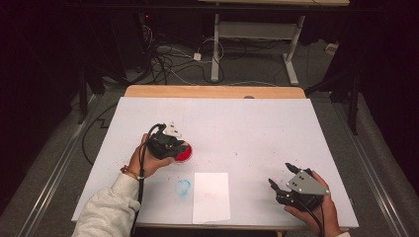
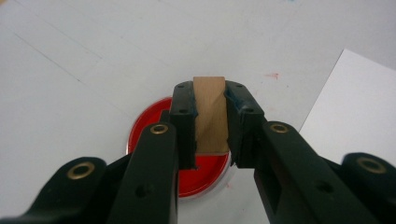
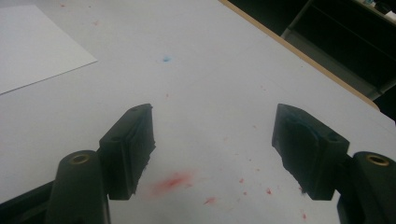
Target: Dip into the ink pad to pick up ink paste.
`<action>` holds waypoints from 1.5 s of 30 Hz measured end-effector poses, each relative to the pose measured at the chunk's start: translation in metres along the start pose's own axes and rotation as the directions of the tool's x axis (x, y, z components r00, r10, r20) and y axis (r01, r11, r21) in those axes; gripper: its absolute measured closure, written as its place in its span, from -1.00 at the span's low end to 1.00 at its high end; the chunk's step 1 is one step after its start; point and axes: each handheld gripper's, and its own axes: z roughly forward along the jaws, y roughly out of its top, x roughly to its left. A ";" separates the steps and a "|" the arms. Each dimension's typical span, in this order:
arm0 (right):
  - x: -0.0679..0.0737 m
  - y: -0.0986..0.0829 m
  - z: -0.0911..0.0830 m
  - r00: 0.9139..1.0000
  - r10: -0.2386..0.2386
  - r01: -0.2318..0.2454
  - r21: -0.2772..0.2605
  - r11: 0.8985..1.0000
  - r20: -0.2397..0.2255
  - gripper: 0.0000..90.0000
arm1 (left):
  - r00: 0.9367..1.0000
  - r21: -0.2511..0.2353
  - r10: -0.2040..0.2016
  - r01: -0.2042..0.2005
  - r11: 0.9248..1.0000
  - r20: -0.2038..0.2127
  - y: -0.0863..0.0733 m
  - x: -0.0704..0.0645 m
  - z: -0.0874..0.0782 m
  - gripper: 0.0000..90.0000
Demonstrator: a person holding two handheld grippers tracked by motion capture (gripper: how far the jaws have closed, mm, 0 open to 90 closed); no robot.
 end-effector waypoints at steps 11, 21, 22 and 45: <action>0.000 0.002 0.008 1.000 0.003 -0.003 0.010 1.000 -0.010 -0.33 | 0.999 0.066 -0.028 0.027 0.997 0.016 -0.009 0.011 0.023 0.63; 0.000 0.002 0.007 1.000 -0.001 0.001 0.006 1.000 -0.010 -0.33 | 0.997 0.066 -0.059 0.056 0.996 0.043 -0.013 0.015 0.028 0.63; 0.000 0.002 0.007 1.000 0.003 -0.003 0.007 1.000 -0.009 -0.33 | 0.997 0.065 -0.061 0.058 0.996 0.045 -0.013 0.016 0.028 0.63; 0.002 0.003 0.007 1.000 -0.004 0.004 0.008 1.000 -0.011 -0.33 | 0.995 0.053 -0.081 0.078 0.995 0.053 -0.016 0.017 0.031 0.63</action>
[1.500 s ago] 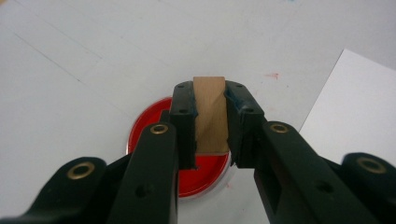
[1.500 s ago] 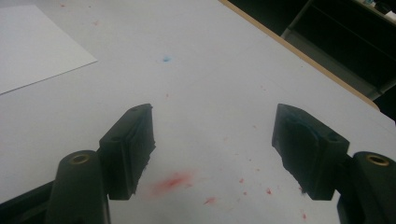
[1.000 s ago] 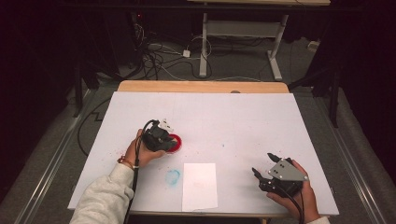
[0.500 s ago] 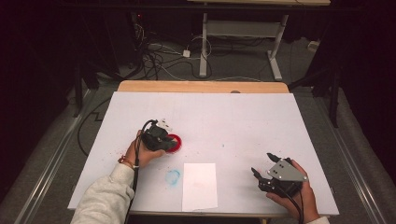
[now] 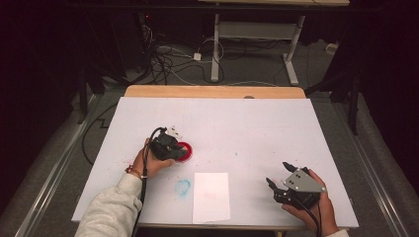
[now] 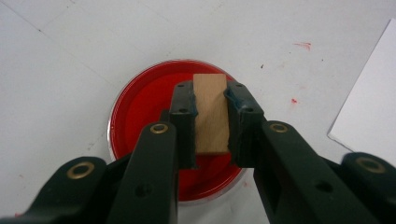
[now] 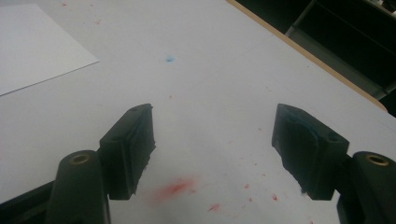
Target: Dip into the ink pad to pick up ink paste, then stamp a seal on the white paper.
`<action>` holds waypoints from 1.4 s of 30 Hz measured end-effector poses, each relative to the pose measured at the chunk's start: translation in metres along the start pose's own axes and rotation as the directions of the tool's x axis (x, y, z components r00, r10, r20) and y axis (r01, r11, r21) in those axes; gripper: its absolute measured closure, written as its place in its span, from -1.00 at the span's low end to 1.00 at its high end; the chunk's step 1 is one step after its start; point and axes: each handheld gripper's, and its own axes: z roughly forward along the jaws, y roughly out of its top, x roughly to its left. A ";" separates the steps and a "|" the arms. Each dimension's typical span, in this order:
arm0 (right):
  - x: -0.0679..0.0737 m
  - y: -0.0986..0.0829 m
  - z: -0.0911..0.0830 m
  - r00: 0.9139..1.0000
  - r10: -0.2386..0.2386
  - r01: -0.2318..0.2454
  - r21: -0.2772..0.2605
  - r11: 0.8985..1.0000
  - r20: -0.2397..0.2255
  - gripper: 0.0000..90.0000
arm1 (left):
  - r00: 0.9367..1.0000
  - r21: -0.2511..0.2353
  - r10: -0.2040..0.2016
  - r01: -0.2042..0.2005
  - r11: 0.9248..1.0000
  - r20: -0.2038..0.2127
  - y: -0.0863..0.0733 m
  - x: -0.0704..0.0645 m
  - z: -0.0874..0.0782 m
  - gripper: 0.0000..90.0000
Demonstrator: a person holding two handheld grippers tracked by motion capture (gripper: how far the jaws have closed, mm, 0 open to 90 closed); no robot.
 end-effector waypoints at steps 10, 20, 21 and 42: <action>-0.002 -0.001 -0.002 1.000 0.006 -0.006 -0.011 1.000 0.005 -0.33 | 0.999 -0.051 0.021 -0.022 0.998 -0.032 0.007 -0.009 -0.017 0.63; -0.002 -0.001 -0.005 1.000 0.012 -0.012 -0.013 1.000 0.016 -0.33 | 0.990 -0.115 0.142 -0.141 0.983 0.000 0.015 -0.049 -0.041 0.63; -0.001 -0.001 -0.005 1.000 0.011 -0.011 -0.015 1.000 0.016 -0.33 | 0.988 -0.119 0.155 -0.154 0.981 0.002 0.015 -0.054 -0.042 0.63; 0.002 -0.001 -0.006 1.000 0.003 -0.003 -0.008 1.000 0.013 -0.33 | 0.929 -0.096 0.353 -0.344 0.934 0.110 0.005 -0.128 -0.033 0.63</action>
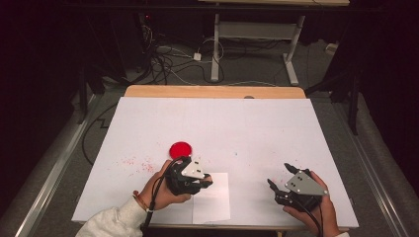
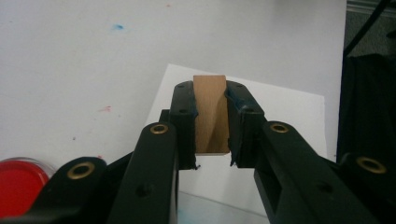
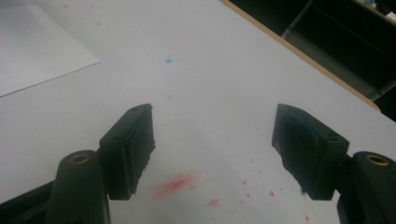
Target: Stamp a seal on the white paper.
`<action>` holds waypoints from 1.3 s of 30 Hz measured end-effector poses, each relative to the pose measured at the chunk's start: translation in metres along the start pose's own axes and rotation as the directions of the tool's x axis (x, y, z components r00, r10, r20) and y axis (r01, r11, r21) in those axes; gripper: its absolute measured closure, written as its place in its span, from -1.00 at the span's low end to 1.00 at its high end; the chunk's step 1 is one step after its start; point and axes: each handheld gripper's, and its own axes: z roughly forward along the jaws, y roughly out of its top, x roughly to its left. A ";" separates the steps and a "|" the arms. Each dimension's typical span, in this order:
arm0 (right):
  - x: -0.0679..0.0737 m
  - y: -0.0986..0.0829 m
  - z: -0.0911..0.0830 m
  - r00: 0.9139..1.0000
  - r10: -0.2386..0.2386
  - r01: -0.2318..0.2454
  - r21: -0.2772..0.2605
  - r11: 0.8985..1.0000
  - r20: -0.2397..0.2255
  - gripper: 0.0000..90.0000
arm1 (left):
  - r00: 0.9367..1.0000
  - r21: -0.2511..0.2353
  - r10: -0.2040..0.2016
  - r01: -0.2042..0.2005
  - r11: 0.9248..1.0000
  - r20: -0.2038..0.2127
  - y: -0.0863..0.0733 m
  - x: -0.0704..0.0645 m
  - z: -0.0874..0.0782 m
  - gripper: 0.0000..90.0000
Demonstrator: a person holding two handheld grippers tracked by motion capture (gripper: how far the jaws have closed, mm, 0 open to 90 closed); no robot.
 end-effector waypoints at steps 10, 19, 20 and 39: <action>0.000 -0.001 0.000 1.000 -0.004 0.004 0.003 1.000 0.002 -0.33 | 1.000 0.050 -0.006 0.005 0.999 0.012 -0.007 0.000 0.022 0.63; 0.000 -0.001 -0.001 1.000 -0.008 0.008 0.005 1.000 -0.001 -0.33 | 1.000 0.078 -0.020 0.019 0.997 0.017 -0.010 0.001 0.039 0.63; 0.000 -0.001 -0.001 1.000 -0.007 0.007 0.004 1.000 0.000 -0.33 | 1.000 0.084 -0.019 0.018 0.996 0.015 -0.010 0.002 0.041 0.63; 0.001 -0.001 0.000 1.000 -0.014 0.014 0.009 1.000 -0.002 -0.34 | 0.996 0.107 -0.058 0.051 0.993 0.067 -0.013 0.009 0.050 0.63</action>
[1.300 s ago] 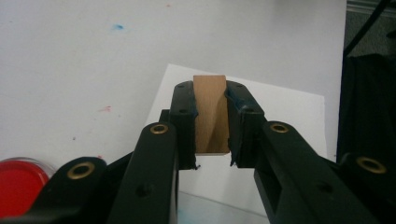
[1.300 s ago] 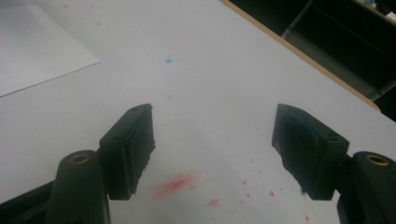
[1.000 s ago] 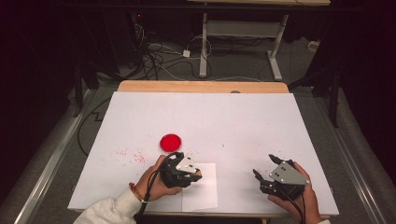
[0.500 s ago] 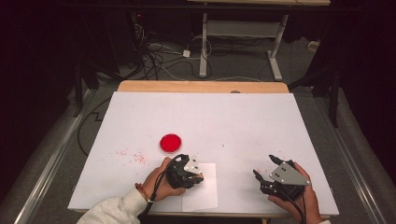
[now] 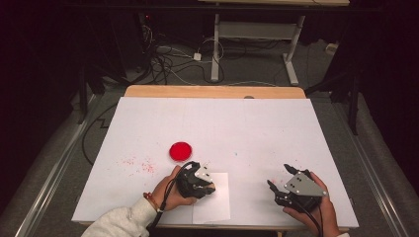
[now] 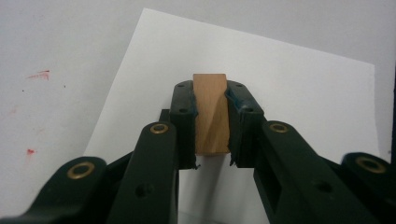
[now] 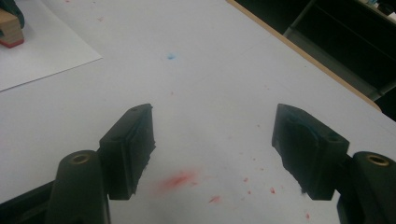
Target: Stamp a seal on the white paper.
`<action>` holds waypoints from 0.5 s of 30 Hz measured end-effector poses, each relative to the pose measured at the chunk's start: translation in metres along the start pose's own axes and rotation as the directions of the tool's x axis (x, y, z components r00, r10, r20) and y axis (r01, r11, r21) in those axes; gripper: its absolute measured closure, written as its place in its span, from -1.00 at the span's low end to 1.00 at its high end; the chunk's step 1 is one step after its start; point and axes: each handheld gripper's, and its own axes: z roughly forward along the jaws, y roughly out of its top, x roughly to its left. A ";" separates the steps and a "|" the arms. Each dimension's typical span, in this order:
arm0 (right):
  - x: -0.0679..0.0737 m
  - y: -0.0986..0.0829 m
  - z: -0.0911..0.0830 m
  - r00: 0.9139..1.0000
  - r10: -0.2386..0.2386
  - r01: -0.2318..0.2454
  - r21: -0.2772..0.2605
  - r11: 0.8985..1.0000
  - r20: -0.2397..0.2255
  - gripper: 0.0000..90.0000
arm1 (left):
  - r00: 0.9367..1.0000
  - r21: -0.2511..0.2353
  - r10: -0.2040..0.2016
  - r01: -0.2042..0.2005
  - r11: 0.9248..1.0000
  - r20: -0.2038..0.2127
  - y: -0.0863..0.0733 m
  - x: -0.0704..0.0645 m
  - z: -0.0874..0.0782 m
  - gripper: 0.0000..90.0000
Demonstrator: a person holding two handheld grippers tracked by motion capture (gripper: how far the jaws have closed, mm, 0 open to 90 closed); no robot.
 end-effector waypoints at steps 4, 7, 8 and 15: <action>0.000 0.000 0.000 1.000 -0.001 0.001 0.000 1.000 0.000 -0.33 | 1.000 0.007 0.005 -0.005 1.000 -0.005 0.001 -0.001 0.000 0.63; 0.000 0.000 0.000 1.000 0.000 0.000 0.000 1.000 -0.001 -0.34 | 1.000 0.009 0.003 -0.003 1.000 -0.004 0.001 -0.001 0.001 0.63; 0.000 0.000 0.000 1.000 0.000 0.000 0.001 1.000 -0.002 -0.34 | 1.000 0.009 0.002 -0.002 1.000 -0.004 0.001 -0.001 0.001 0.63; 0.000 -0.001 0.000 1.000 -0.001 0.001 0.002 1.000 -0.001 -0.34 | 1.000 0.002 -0.006 0.006 1.000 -0.001 0.000 0.000 0.001 0.63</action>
